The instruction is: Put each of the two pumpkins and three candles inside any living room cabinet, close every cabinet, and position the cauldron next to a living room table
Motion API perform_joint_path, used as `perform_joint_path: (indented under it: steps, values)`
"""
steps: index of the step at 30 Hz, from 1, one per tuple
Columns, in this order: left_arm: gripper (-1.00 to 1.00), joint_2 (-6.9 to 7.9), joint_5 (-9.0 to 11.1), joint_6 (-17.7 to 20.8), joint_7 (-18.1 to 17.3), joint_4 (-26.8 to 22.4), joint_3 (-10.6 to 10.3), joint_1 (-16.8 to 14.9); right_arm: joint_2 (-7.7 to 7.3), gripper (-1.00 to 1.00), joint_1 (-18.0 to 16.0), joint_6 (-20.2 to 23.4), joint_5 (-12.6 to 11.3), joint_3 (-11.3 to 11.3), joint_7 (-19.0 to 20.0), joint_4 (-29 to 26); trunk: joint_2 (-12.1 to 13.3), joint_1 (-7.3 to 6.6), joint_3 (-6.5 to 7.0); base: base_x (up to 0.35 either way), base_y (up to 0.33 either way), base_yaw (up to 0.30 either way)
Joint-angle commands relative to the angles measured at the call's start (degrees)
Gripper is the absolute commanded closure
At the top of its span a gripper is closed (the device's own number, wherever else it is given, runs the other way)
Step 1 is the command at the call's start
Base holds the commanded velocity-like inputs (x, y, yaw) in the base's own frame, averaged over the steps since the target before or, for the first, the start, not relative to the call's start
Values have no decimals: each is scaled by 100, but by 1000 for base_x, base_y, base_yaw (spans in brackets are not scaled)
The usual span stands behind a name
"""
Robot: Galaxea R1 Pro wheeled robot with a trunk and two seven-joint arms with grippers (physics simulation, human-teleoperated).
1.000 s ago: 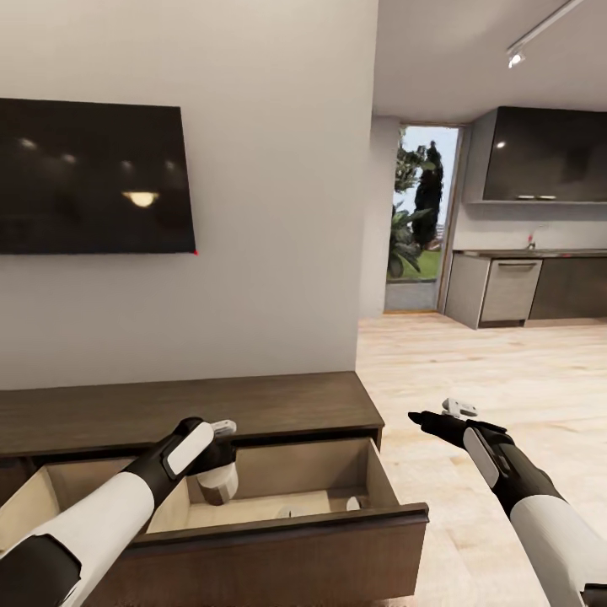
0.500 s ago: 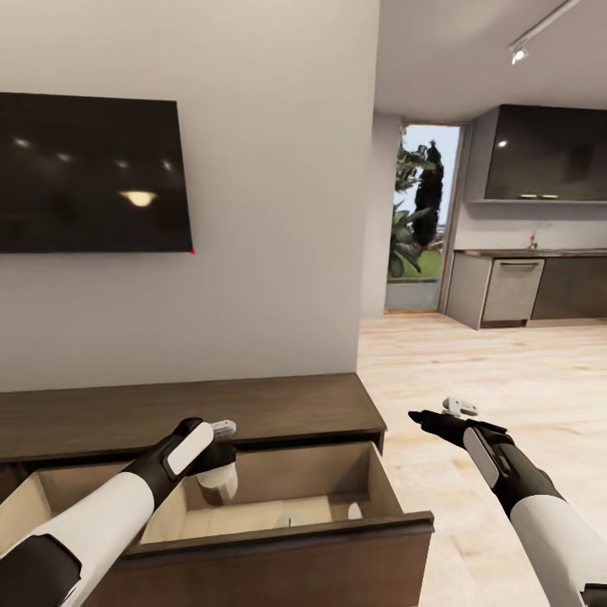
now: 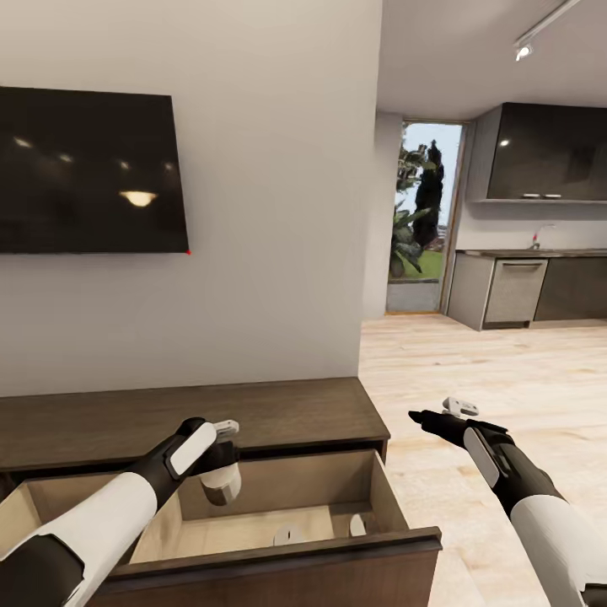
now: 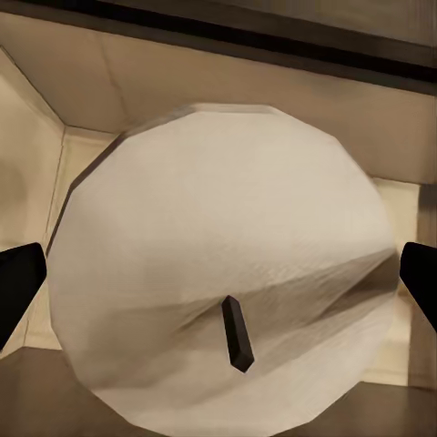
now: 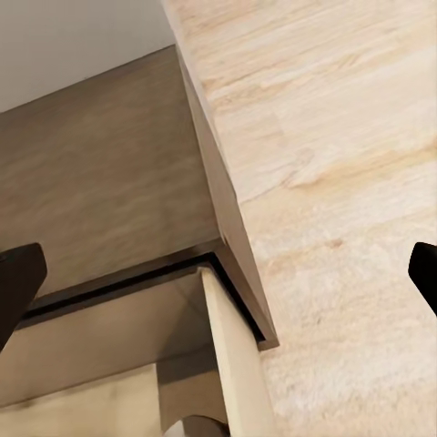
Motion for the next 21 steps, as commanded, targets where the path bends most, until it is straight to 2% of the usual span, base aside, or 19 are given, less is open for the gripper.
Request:
perform_joint_path:
  steps: [1, 3, 21]
  values:
    - [100, 7, 55, 2, 46, -13, -43, -6, 0, -100, -3, 31, -8, -19, 21, -7, -43, 21, -25, 1, 0, 0]
    - [100, 6, 55, 2, 46, -13, -43, -7, -5, -100, -1, 27, -15, -19, 27, -7, -123, 65, -61, 0, 0, 0]
    - [100, 5, 48, -100, 46, -4, -43, -5, -7, -100, 0, -18, -22, -19, 30, -7, -147, 111, -460, 0, 0, 0]
